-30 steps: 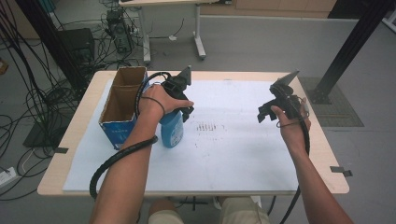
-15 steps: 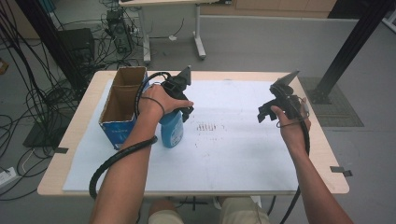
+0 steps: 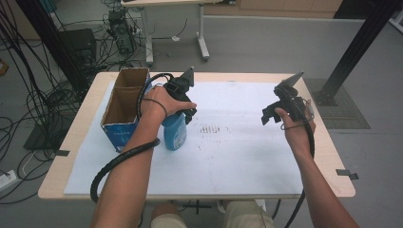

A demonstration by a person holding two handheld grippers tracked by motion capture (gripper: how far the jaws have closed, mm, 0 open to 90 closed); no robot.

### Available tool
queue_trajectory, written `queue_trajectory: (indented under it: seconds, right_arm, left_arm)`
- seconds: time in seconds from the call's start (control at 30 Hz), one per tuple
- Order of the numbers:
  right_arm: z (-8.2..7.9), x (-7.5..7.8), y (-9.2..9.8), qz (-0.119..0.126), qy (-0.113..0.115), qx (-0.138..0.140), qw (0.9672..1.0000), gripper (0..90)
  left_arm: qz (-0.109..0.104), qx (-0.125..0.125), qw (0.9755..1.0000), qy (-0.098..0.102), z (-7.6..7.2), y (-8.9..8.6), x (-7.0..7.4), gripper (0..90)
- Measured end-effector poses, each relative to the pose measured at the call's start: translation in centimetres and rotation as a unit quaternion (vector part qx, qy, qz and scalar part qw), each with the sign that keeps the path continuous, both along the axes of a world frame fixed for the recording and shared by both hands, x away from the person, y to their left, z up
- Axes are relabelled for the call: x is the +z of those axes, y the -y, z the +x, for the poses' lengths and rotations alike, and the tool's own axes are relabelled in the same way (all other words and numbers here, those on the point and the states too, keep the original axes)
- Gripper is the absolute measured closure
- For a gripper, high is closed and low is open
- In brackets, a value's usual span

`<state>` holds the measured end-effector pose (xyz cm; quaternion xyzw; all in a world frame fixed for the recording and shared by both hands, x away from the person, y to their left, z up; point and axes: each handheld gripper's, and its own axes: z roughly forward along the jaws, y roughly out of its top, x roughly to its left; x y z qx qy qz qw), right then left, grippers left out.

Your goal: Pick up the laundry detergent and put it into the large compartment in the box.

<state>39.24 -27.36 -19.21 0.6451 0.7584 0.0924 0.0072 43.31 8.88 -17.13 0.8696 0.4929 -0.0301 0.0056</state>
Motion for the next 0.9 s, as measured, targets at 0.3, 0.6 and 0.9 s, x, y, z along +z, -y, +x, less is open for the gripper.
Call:
queue_trajectory:
  seconds: [0.3,0.6,0.9]
  right_arm:
    - [-0.02,-0.02,0.06,0.000,-0.001,0.001,1.0000,9.2]
    - [-0.10,-0.02,0.08,0.001,0.001,0.001,1.0000,9.2]
    - [-0.09,0.02,-0.02,0.000,0.001,0.000,1.0000,9.2]
  left_arm:
    - [0.001,0.000,1.0000,0.001,-0.11,0.00,0.03,5.1]
    - [0.000,0.001,1.0000,0.002,-0.15,0.07,0.05,5.2]
    - [0.003,0.000,1.0000,0.003,-0.15,0.15,0.04,6.2]
